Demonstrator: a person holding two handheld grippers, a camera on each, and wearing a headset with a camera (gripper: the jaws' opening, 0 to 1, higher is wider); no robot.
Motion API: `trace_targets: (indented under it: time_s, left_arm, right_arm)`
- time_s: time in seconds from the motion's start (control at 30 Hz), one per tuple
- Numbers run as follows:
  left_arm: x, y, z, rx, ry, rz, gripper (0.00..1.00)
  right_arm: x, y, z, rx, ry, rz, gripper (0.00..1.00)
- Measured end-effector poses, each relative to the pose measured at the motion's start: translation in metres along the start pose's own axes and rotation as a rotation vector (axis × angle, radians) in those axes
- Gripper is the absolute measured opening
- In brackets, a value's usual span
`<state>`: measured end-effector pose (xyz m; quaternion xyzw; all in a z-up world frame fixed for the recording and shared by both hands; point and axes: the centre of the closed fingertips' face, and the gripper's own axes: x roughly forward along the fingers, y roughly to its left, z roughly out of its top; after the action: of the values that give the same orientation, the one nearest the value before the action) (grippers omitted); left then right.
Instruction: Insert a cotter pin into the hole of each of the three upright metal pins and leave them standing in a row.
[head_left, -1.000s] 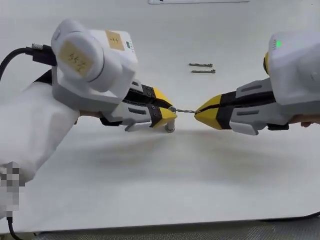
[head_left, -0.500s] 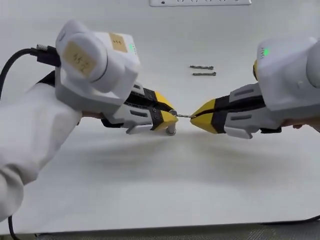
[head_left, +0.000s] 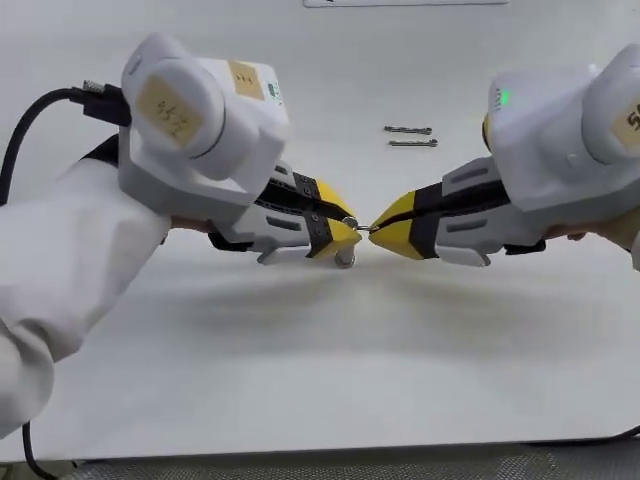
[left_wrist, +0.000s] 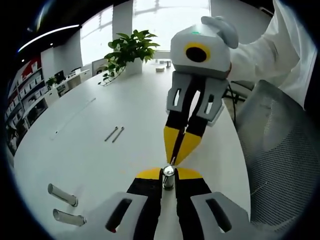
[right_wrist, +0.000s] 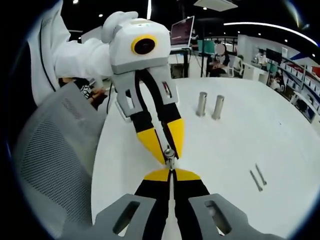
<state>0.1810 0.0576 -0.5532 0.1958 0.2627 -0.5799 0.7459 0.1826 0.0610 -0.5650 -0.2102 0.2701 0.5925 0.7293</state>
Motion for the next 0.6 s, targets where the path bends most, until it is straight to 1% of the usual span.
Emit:
trace_targets:
  time_s: [0.13, 0.33, 0.4, 0.6]
  left_arm:
    - [0.0001, 0.0030, -0.0021, 0.001, 0.004, -0.002, 0.06]
    - [0.0013, 0.0026, -0.0020, 0.008, 0.006, -0.007, 0.06]
    - [0.0018, 0.0020, -0.0018, 0.009, 0.007, -0.012, 0.06]
    - [0.0020, 0.0026, -0.0033, 0.012, 0.013, -0.014, 0.06]
  right_arm:
    - [0.0022, 0.0010, 0.0027, -0.028, 0.009, 0.008, 0.00]
    - [0.0030, 0.0003, 0.0029, -0.056, 0.022, 0.027, 0.00]
    - [0.0038, 0.0009, 0.0029, -0.068, 0.026, 0.040, 0.00]
    - [0.0051, 0.0021, 0.0034, -0.119, 0.045, 0.050, 0.00]
